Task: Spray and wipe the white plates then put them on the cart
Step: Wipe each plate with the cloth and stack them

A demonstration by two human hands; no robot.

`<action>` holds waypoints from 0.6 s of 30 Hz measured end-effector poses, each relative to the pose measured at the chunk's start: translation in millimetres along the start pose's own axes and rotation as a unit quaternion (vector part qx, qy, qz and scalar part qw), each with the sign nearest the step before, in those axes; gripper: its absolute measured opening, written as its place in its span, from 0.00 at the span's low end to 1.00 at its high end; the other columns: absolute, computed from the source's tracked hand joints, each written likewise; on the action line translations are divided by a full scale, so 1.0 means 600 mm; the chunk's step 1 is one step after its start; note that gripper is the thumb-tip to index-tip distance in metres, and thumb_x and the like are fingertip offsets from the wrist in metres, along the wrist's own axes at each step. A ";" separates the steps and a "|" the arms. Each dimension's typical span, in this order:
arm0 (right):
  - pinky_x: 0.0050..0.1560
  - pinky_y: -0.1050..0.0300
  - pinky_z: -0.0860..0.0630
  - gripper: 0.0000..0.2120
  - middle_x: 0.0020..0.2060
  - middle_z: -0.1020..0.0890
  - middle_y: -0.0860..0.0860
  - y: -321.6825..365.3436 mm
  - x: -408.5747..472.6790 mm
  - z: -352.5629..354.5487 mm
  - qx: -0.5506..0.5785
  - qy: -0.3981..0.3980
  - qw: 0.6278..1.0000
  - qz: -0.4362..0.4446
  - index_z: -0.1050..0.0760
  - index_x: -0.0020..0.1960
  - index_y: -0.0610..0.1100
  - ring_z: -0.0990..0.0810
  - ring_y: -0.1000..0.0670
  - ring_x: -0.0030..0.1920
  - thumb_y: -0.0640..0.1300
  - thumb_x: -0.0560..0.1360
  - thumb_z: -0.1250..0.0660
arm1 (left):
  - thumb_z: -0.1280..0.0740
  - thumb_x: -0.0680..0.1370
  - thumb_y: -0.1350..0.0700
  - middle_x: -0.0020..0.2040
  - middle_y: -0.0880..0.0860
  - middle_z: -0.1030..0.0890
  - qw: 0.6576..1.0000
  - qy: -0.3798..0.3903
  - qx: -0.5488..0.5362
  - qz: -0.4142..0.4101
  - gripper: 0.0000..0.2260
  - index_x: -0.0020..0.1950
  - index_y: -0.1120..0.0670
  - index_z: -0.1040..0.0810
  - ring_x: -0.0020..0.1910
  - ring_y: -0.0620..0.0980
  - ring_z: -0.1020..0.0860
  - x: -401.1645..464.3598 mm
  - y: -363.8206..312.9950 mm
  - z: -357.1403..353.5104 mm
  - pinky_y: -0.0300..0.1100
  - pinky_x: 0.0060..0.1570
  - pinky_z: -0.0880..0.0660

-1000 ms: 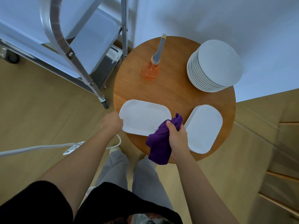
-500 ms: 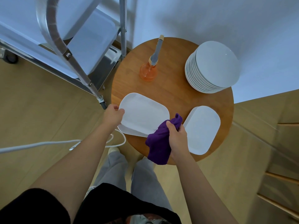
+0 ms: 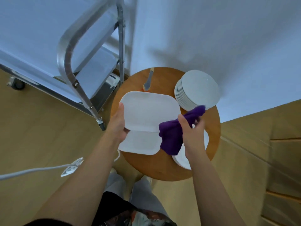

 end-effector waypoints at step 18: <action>0.73 0.59 0.52 0.24 0.76 0.45 0.49 0.270 -0.099 -0.037 -0.309 0.045 0.847 0.429 0.48 0.76 0.43 0.49 0.52 0.76 0.42 0.82 0.47 | 0.42 0.73 0.34 0.49 0.52 0.15 0.957 0.203 -0.010 -0.209 0.25 0.58 0.50 0.22 0.47 0.50 0.16 -0.255 -0.151 -0.150 0.43 0.38 0.20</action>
Point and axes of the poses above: each hand's wrist, its own x-axis towards the middle knuckle, its own z-axis out of the back of the hand, y = z × x, the point moved 2 cm from there along x, towards the middle knuckle
